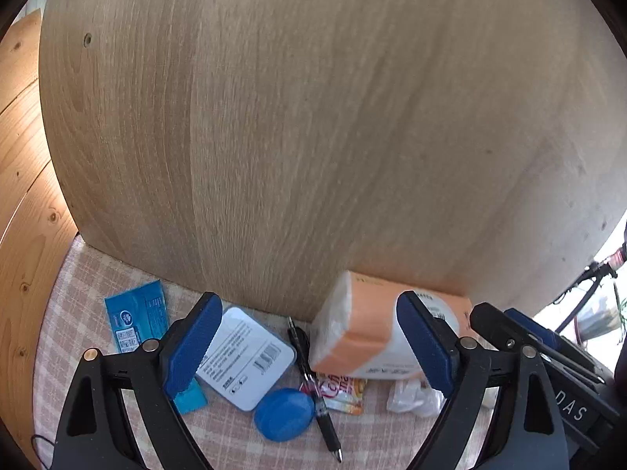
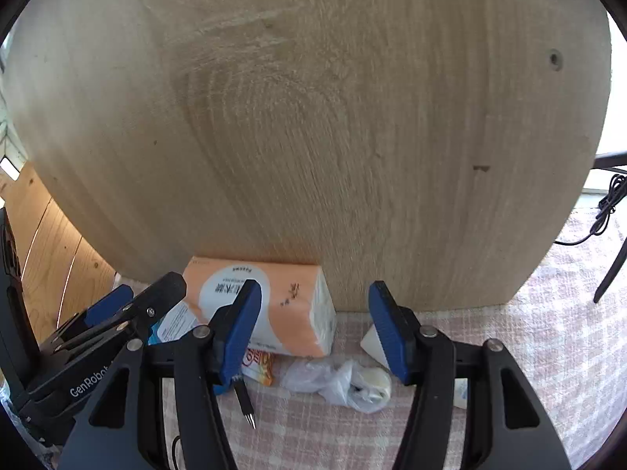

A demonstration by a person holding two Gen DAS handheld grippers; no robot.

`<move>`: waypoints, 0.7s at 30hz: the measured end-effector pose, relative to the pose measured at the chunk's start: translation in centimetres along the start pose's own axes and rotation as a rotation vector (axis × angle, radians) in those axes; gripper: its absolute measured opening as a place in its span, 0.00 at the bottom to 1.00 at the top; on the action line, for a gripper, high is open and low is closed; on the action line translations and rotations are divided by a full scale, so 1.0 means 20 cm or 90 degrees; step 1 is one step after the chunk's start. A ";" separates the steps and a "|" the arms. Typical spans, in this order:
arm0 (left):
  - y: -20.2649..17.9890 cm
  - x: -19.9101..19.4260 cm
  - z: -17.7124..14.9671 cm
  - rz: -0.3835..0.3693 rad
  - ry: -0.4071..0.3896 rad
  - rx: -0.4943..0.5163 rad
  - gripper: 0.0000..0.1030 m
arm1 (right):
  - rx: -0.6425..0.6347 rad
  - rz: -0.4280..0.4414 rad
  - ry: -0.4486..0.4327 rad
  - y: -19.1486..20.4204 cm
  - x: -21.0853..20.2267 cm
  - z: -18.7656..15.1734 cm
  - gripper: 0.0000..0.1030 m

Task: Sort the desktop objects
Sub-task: 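Close both grippers on the tissue pack and lift it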

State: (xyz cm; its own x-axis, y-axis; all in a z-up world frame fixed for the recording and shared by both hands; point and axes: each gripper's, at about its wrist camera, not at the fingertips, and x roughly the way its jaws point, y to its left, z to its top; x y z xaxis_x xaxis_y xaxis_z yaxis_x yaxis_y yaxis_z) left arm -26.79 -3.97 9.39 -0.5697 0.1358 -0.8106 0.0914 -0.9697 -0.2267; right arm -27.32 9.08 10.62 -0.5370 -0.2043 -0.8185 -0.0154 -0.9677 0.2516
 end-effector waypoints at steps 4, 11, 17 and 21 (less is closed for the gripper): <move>0.03 0.06 -0.01 -0.008 0.022 -0.014 0.87 | 0.004 0.011 0.028 0.03 0.07 -0.01 0.43; 0.10 0.11 -0.09 -0.062 0.059 -0.043 0.86 | -0.003 0.024 0.041 0.07 0.09 -0.13 0.31; 0.16 0.04 -0.26 -0.138 0.100 -0.080 0.83 | -0.018 0.067 0.082 0.07 0.01 -0.29 0.31; 0.18 -0.08 -0.40 -0.113 0.109 -0.041 0.79 | -0.018 0.104 0.106 0.02 -0.09 -0.43 0.30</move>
State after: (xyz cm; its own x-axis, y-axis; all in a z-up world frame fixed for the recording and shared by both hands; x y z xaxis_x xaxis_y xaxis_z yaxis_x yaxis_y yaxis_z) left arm -18.97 -6.09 5.53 -0.4357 0.3409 -0.8330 0.0564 -0.9133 -0.4033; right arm -19.10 7.70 7.81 -0.3834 -0.3777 -0.8428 0.0848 -0.9231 0.3751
